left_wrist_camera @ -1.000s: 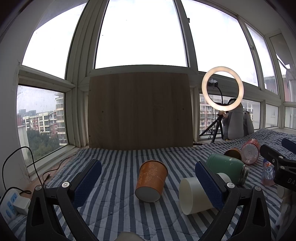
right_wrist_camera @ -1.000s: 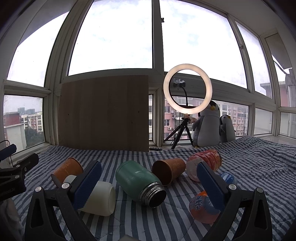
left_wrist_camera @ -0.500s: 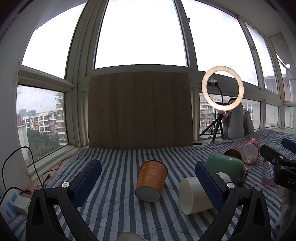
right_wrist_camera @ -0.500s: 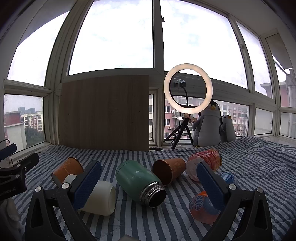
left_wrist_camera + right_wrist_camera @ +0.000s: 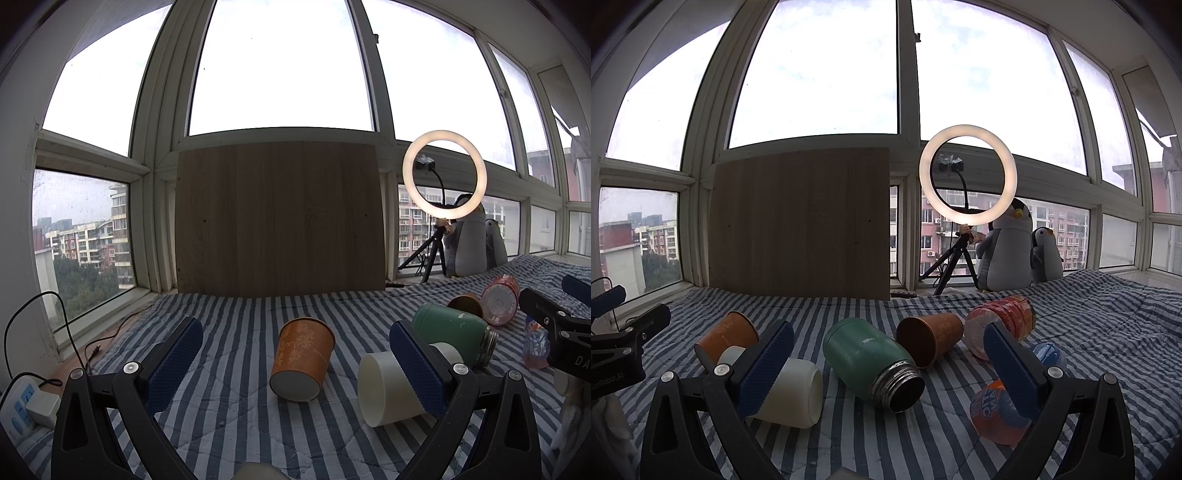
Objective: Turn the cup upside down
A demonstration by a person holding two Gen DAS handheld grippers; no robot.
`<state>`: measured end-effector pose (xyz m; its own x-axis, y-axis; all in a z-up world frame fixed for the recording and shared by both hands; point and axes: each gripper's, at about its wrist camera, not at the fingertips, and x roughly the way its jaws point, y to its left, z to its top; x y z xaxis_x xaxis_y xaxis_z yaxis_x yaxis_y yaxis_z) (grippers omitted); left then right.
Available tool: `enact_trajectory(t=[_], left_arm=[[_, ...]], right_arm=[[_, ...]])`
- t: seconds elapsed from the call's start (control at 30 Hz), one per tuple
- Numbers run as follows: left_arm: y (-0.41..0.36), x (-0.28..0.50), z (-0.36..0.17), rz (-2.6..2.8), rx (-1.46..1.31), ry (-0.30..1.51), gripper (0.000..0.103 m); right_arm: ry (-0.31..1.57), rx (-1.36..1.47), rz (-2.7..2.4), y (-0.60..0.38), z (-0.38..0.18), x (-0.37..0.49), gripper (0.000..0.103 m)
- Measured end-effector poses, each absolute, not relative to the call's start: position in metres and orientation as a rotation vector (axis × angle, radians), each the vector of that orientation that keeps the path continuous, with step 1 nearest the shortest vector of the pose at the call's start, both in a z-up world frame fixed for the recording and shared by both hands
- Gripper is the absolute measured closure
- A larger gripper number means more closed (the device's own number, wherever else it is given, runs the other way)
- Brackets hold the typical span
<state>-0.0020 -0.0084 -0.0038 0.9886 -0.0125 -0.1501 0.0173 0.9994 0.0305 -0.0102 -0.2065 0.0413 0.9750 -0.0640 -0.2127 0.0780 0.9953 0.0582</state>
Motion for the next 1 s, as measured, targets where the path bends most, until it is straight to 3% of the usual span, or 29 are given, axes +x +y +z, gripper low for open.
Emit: enact_trajectory(t=[0.57,1.0], left_arm=[[-0.010,0.001,-0.009,-0.013,0.024,0.172,0.000],[0.011,0.027,-0.011,0.007,-0.066,0.288,0.000]], right_arm=[[0.214,0.067,-0.071,-0.206,0.041,-0.010,0.001],[0.240,0.081,-0.041,-0.208,0.040,-0.008,0.001]])
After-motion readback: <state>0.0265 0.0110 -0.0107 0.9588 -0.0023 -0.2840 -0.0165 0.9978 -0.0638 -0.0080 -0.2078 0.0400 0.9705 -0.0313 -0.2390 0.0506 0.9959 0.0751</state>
